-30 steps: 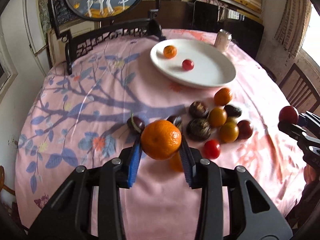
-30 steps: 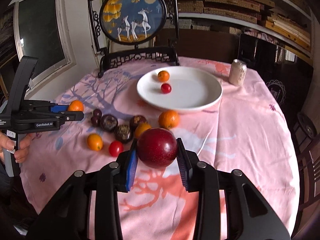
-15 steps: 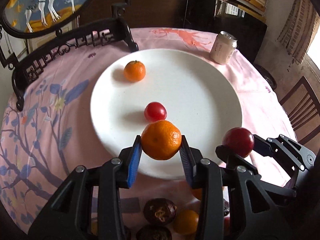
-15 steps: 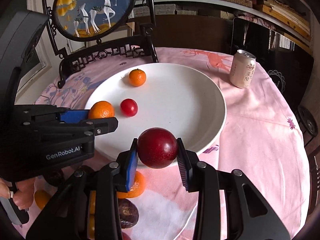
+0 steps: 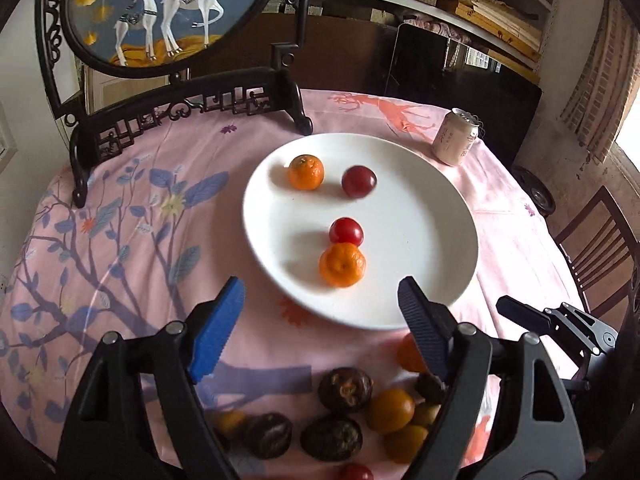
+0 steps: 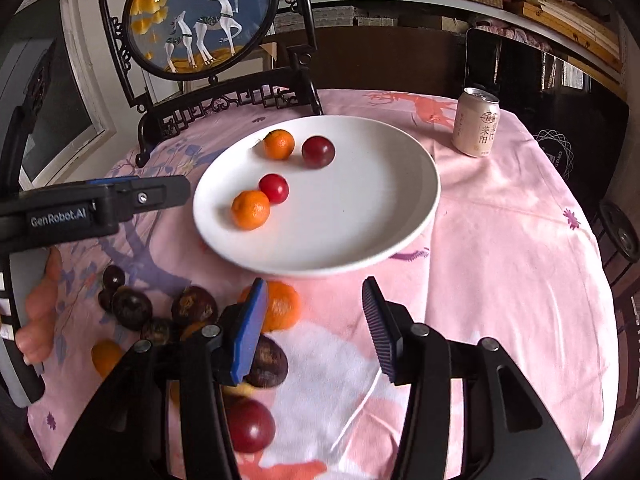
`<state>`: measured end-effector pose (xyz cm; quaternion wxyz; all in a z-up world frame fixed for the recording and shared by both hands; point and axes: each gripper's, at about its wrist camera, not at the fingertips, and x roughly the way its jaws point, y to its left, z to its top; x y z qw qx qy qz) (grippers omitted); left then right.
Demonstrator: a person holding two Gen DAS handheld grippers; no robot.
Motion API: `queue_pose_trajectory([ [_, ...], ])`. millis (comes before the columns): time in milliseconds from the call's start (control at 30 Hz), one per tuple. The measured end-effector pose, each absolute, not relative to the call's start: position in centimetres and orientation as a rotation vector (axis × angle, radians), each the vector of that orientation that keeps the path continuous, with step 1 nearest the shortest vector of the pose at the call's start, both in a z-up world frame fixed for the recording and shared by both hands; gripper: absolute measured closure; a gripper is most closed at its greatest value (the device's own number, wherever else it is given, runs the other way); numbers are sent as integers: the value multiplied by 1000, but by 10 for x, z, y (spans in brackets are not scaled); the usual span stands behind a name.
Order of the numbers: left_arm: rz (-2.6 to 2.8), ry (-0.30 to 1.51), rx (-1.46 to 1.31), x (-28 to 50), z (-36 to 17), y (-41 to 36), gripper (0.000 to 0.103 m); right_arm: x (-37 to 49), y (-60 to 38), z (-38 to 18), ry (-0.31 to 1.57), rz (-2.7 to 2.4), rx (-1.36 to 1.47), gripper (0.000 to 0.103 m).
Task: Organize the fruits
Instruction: 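Lower both fruits onto the white plate and open both tools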
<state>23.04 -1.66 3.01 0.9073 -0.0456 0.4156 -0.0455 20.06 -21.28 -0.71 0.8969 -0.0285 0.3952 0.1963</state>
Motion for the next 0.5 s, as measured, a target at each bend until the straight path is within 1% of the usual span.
queue_pose_trajectory([
  [100,-81,875,-72,197,31,-9,14,166,-215,-6,823,433,-84,54],
  [133,-82,882,-67,185,30,-7,13,153,-215,-7,827,446,-90,54],
  [300,-68,894,-82,134,13,12,13,108,-207,-16,835,460,-155,53],
  [500,-62,943,-164,94,-10,32,13,100,-197,-36,898,431,-197,53],
])
